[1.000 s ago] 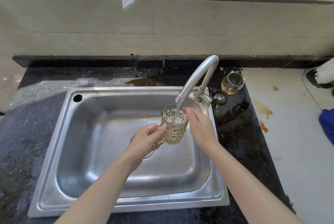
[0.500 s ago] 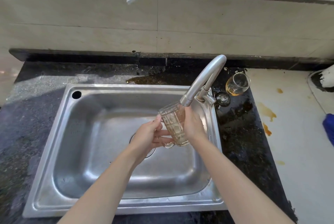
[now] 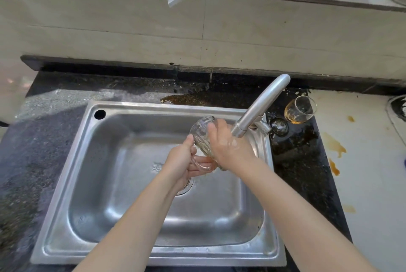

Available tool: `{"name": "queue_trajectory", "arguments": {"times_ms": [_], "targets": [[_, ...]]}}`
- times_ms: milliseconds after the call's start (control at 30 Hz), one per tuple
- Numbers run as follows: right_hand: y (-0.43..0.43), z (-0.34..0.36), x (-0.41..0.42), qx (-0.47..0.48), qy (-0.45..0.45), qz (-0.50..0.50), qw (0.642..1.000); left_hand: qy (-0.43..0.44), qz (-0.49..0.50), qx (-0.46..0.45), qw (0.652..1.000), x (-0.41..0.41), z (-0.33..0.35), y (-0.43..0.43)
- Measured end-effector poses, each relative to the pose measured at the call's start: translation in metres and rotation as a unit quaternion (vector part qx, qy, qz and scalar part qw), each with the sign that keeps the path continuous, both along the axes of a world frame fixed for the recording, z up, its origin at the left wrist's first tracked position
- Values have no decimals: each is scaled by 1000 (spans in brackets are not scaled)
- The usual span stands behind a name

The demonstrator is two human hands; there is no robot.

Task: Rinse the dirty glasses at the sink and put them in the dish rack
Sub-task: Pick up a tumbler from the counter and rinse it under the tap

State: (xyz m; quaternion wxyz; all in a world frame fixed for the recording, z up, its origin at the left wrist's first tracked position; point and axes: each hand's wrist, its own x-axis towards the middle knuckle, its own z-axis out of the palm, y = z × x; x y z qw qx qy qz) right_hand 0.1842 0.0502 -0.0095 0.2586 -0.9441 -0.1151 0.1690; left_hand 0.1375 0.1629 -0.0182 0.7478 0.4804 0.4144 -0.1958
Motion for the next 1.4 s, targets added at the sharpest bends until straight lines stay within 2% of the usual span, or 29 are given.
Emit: {"name": "queue_trajectory", "arguments": {"times_ms": [33,67,100,133,167,233,300,333,367,433,467,533,600,667,800,1100,1233,1300,1400], "targets": [[3,-2,-8,-61,-62,16,996,2,-4,7,1000,1,1,2],[6,-1,-14,-111,-84,47,989,5,-7,7,1000,2,1,3],[6,2,-14,-130,-58,80,987,7,-12,1,1000,2,2,5],[2,-6,-5,-106,-35,87,990,9,-18,-4,1000,2,1,6],[-1,-8,8,-39,35,42,998,11,-25,-5,1000,2,1,6],[-9,-16,22,7,89,-25,996,16,-24,-7,1000,2,1,4],[-4,-20,12,-22,-30,-8,999,17,-15,-13,1000,4,2,3],[0,-15,-1,-9,-15,5,1000,16,-14,-15,1000,5,1,3],[0,-13,-6,-25,-44,2,999,17,-16,-18,1000,5,1,5],[-4,-2,-8,-52,-24,32,998,17,-22,-25,999,6,1,6],[-7,4,2,-5,37,-6,999,16,-24,-26,999,6,1,6],[-18,11,14,148,208,-130,958,13,-24,-25,999,7,0,6],[-21,14,16,189,208,-120,952,9,-40,-3,999,12,-1,4],[-25,12,11,209,219,-118,946,0,-74,57,996,17,0,1],[-33,2,10,267,338,-231,872,-20,-91,155,983,28,4,-12],[-46,-7,-2,355,415,-348,762,-29,-153,267,951,36,0,-41],[-49,-2,-13,388,411,-372,736,-20,-135,284,949,41,1,-50],[-50,-1,-15,404,389,-380,735,-28,-136,288,948,44,2,-56],[-49,1,-16,388,336,-362,778,-48,-144,341,928,42,2,-65]]}}
